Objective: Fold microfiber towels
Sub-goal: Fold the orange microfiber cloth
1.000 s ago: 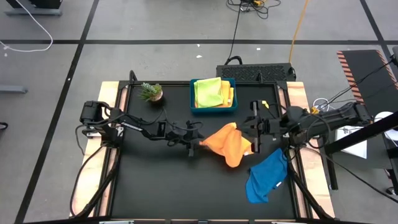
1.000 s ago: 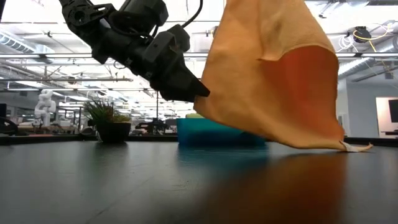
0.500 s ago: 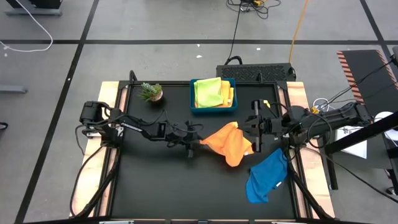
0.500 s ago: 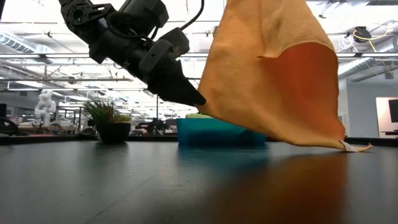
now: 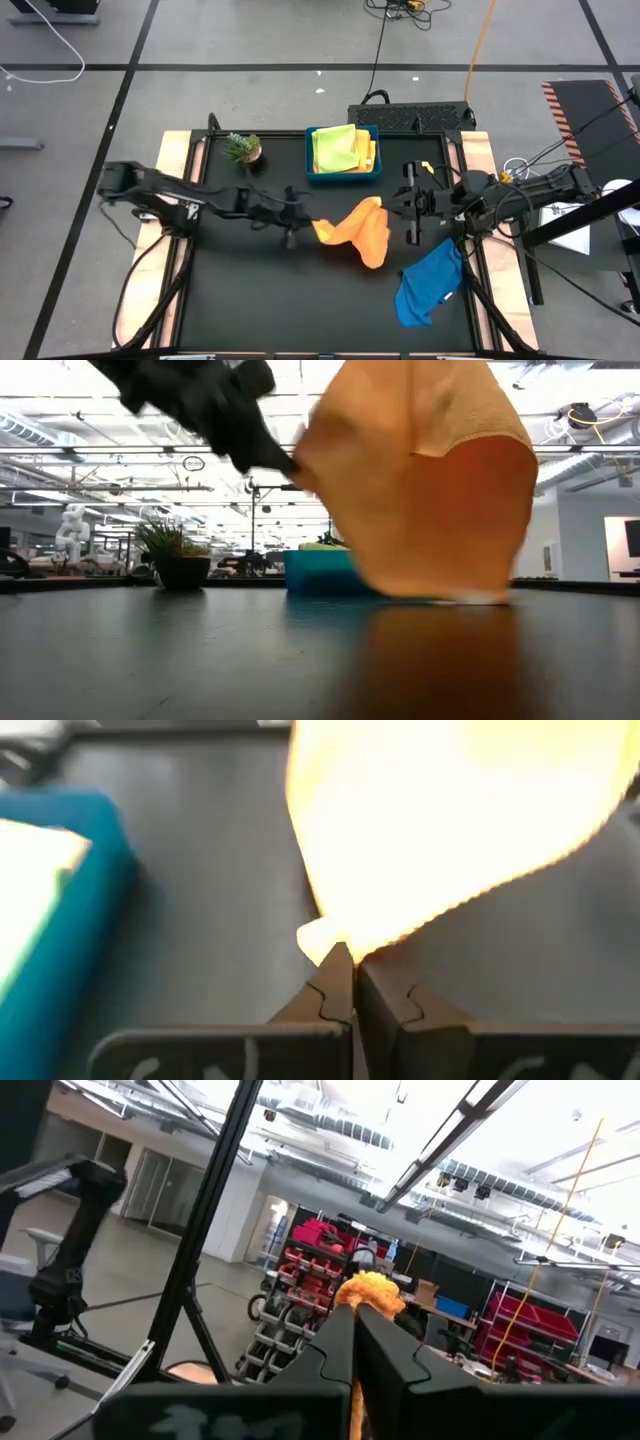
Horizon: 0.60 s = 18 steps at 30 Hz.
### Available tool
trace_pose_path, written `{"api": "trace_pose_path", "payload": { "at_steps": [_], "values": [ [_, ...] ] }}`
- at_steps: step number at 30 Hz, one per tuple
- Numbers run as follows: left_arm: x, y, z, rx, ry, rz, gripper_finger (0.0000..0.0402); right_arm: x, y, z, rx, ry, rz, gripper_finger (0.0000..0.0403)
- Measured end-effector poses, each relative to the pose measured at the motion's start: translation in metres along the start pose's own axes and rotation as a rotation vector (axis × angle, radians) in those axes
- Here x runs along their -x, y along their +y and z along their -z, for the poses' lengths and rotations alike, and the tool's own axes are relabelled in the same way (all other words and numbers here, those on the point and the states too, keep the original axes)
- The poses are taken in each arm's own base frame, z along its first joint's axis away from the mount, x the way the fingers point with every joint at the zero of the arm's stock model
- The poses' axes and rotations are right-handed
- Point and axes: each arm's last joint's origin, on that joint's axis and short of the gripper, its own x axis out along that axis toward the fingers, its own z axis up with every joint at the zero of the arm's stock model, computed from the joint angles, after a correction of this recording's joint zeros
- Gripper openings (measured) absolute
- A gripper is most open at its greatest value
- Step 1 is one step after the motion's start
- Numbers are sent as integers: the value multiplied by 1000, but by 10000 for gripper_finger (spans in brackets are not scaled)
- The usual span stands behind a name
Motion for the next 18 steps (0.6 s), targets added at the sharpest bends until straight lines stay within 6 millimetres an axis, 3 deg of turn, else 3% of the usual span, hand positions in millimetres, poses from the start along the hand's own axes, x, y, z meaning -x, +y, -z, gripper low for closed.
{"api": "trace_pose_path", "payload": {
  "at_steps": [6, 10, 14, 18],
  "values": [
    [88, -8, -27, -1, -123, -5, 3, 2, 0, -1, -59, 8, -8, 0],
    [134, -16, -28, 29, -184, 30, 2, 2, 4, 3, -101, 48, -31, 0],
    [157, -24, -22, 72, -174, 49, 2, -1, 12, 13, -156, 139, -76, 0],
    [158, -34, -13, 118, -89, 67, 1, -8, 26, 29, -245, 238, -126, 0]
  ]
}}
